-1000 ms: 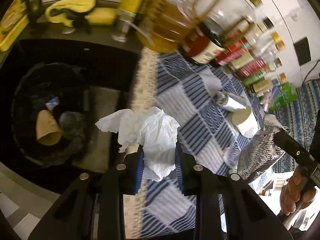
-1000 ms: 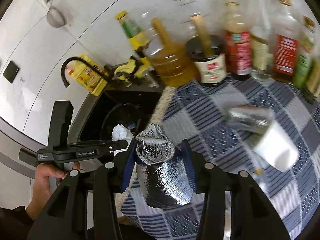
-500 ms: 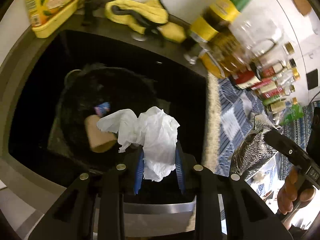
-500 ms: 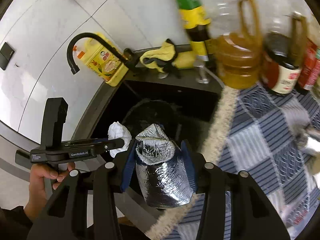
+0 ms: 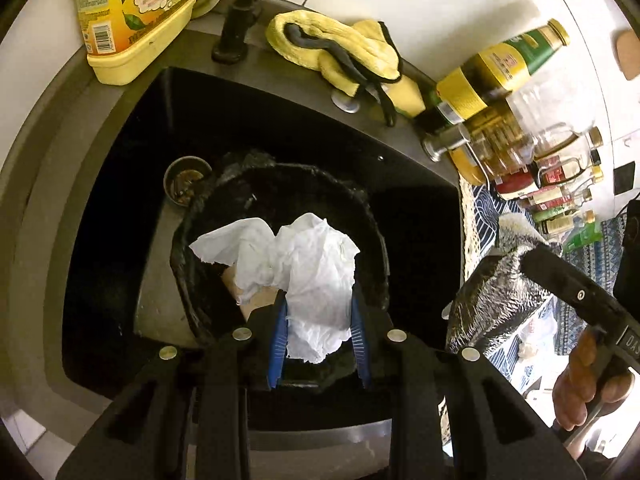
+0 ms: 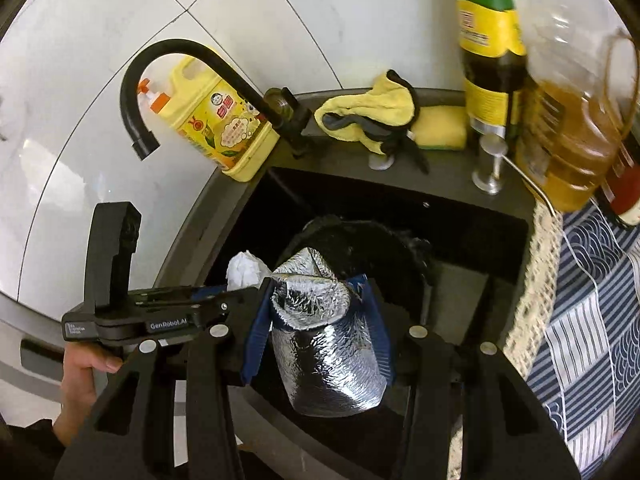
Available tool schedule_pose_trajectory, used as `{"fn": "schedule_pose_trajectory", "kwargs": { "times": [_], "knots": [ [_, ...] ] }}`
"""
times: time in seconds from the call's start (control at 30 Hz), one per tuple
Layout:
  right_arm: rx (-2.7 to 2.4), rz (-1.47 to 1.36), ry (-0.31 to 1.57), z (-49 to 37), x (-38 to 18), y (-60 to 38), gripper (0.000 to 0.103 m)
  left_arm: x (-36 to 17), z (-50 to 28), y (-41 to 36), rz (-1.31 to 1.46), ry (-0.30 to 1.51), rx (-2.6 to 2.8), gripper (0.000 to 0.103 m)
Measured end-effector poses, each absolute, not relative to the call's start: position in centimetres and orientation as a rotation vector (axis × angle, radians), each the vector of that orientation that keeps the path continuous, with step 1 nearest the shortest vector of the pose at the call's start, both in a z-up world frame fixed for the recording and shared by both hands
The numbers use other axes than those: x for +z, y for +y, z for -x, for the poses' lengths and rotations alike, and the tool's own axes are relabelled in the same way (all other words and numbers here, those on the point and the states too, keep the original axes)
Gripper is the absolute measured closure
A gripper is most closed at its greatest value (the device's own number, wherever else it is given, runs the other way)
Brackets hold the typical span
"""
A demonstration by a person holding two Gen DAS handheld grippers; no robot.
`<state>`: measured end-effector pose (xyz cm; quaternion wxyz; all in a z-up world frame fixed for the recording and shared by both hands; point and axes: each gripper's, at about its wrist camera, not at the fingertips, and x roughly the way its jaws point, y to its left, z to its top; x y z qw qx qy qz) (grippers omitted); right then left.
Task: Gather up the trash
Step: 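Open both grippers to drop the tissue and foil bundle into the bin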
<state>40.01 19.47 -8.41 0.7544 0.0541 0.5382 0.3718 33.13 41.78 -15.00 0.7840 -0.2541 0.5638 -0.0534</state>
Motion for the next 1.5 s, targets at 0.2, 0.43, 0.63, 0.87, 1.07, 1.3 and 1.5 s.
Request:
{"fn": "schedule_pose_trajectory", "kwargs": {
  "times": [0.2,0.43,0.63,0.87,1.07,1.3,1.5],
  "knots": [
    [0.801,-0.102,1.197,-42.1,-9.0,21.6,0.058,-16.0,-34.5,43.1,0.574,1.228,-0.138,0.076],
    [0.797,-0.109,1.23,-43.8,-10.0,23.1,0.054,-16.0,-35.4,43.1,0.568,1.233,-0.152,0.073],
    [0.799,-0.122,1.242,-44.5,-10.2,23.3,0.049,-16.5,-35.8,43.5,0.596,1.247,-0.148,0.064],
    [0.8,-0.138,1.224,-44.0,-9.8,22.4,0.047,-15.8,-35.2,43.2,0.571,1.241,-0.143,0.064],
    [0.785,-0.11,1.214,-42.1,-9.0,20.6,0.045,-15.1,-33.7,41.8,0.528,1.235,-0.162,0.064],
    [0.741,-0.165,1.188,-39.9,-8.7,16.8,0.039,-14.5,-31.1,40.5,0.533,1.208,-0.161,0.064],
    [0.667,-0.173,1.16,-38.4,-8.5,13.6,0.031,-13.9,-28.8,39.2,0.522,1.197,-0.147,0.054]
  ]
}}
